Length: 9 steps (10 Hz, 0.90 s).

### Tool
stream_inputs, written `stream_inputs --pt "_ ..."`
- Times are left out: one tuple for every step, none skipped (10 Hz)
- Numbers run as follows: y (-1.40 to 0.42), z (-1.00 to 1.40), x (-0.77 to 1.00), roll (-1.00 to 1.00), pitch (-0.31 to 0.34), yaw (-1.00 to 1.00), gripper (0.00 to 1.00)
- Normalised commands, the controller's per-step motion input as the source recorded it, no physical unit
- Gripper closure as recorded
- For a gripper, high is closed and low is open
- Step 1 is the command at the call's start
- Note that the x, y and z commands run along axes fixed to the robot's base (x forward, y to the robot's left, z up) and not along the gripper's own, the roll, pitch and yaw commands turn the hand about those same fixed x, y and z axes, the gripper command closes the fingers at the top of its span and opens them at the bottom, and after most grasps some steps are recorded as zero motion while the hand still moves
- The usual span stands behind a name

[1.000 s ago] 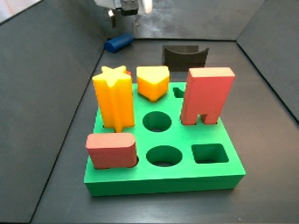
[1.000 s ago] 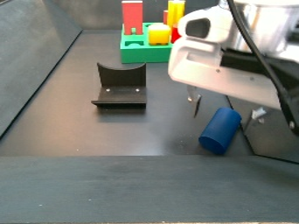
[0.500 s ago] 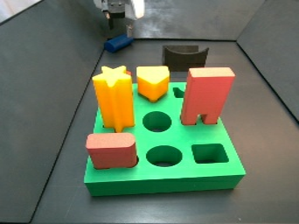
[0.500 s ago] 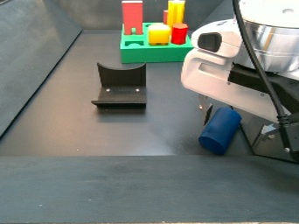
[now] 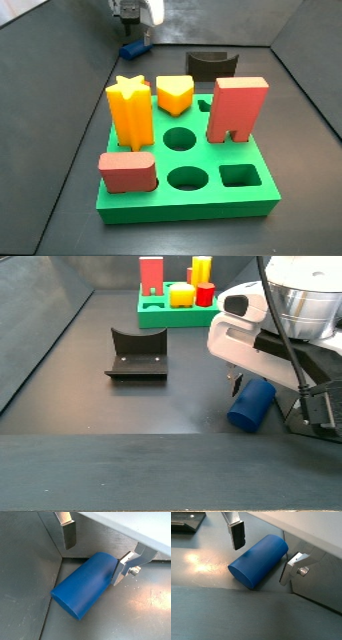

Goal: Pick up the oval object. Move up. Place the oval object on the fixture. Regrasp the oval object. Move to above the board. Insert the oval object.
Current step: Pick up the oval object.

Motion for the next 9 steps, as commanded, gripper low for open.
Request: stream_inputs --pt "-0.06 -0.79 0.00 0.00 -0.247 -0.08 0.00" --pt "-0.11 -0.80 0.01 0.00 -0.243 -0.07 0.00" --pt "-0.20 -0.80 0.07 0.00 -0.251 -0.05 0.00" --pt "-0.33 -0.85 0.14 0.00 -0.233 -0.03 0.00" --pt "-0.36 -0.82 0.17 -0.03 -0.246 -0.01 0.00" --pt "-0.36 -0.81 0.18 -0.04 -0.246 0.00 0.00" --pt "-0.36 -0.81 0.18 -0.04 -0.249 0.00 0.00" --pt "-0.41 -0.74 0.07 -0.03 -0.279 -0.06 0.00" --pt "0.00 -0.03 0.00 -0.08 -0.036 0.00 0.00"
